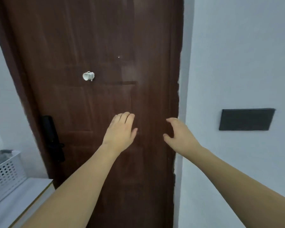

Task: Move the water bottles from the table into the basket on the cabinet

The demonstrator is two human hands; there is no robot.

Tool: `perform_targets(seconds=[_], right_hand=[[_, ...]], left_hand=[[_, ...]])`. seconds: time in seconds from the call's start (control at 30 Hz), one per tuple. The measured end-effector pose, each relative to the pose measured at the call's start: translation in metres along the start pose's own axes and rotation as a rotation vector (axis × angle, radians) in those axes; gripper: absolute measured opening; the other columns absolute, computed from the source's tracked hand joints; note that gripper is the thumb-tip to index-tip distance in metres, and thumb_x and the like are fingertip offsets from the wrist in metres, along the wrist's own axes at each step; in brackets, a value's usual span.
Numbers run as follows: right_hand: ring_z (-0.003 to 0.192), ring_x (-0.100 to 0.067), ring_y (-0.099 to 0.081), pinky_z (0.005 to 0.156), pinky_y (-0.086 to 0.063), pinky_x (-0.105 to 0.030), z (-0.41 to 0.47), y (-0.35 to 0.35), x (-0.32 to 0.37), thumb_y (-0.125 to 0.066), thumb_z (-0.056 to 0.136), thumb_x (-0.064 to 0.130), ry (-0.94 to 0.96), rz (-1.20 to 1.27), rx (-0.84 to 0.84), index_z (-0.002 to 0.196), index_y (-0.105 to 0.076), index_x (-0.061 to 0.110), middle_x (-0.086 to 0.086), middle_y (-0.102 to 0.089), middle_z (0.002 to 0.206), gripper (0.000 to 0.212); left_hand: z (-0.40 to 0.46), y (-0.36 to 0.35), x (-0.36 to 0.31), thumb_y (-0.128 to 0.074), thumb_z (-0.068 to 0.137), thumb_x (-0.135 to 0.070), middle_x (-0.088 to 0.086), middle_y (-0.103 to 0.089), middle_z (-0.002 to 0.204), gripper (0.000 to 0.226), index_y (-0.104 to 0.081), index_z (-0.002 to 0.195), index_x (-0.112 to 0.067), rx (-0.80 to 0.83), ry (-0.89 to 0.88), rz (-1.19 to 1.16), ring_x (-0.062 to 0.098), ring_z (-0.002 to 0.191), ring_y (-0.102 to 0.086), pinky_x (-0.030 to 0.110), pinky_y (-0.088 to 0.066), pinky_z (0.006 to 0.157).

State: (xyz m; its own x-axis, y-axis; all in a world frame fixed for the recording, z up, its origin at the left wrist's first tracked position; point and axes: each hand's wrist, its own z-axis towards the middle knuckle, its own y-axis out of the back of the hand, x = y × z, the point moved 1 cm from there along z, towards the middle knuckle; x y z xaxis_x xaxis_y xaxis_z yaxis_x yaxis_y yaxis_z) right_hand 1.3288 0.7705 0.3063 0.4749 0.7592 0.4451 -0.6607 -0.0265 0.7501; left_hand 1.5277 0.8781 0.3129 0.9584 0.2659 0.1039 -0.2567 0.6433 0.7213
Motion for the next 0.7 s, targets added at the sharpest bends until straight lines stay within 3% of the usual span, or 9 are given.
perform_targets(seconds=[0.3, 0.4, 0.53, 0.7], right_hand=[[0.138, -0.019, -0.035, 0.111, -0.029, -0.031, -0.042, 0.061, -0.080, -0.059, 0.093, 0.029, -0.101, -0.082, -0.052, 0.147, -0.033, 0.020, 0.001, -0.036, 0.153, 0.061], [0.139, -0.020, -0.034, 0.112, -0.030, -0.034, -0.054, 0.081, -0.102, -0.059, 0.093, 0.028, -0.103, -0.122, -0.037, 0.147, -0.033, 0.018, 0.000, -0.035, 0.153, 0.061], [0.139, -0.019, -0.032, 0.110, -0.025, -0.027, -0.074, 0.122, -0.139, -0.058, 0.092, 0.024, -0.092, -0.134, -0.078, 0.147, -0.033, 0.013, -0.002, -0.035, 0.152, 0.062], [0.139, -0.019, -0.031, 0.108, -0.023, -0.024, -0.108, 0.168, -0.205, -0.057, 0.092, 0.025, -0.120, -0.101, -0.121, 0.148, -0.033, 0.014, -0.002, -0.034, 0.153, 0.062]], left_hand=[[0.028, -0.018, -0.121, -0.069, 0.089, -0.028, 0.014, -0.062, 0.128, 0.049, -0.058, 0.130, -0.003, -0.064, -0.153, -0.143, 0.030, 0.119, -0.057, 0.041, -0.044, 0.105], [0.028, -0.027, -0.142, -0.069, 0.089, -0.027, 0.015, -0.061, 0.128, 0.049, -0.057, 0.130, -0.001, -0.058, -0.134, -0.163, 0.031, 0.119, -0.057, 0.042, -0.044, 0.105], [0.040, -0.022, -0.179, -0.066, 0.091, -0.027, 0.015, -0.060, 0.130, 0.049, -0.056, 0.131, -0.002, -0.051, -0.131, -0.141, 0.031, 0.121, -0.055, 0.042, -0.041, 0.107], [0.055, -0.011, -0.267, -0.064, 0.093, -0.029, 0.014, -0.058, 0.134, 0.050, -0.054, 0.135, -0.003, -0.088, -0.129, -0.155, 0.030, 0.125, -0.053, 0.038, -0.040, 0.108]])
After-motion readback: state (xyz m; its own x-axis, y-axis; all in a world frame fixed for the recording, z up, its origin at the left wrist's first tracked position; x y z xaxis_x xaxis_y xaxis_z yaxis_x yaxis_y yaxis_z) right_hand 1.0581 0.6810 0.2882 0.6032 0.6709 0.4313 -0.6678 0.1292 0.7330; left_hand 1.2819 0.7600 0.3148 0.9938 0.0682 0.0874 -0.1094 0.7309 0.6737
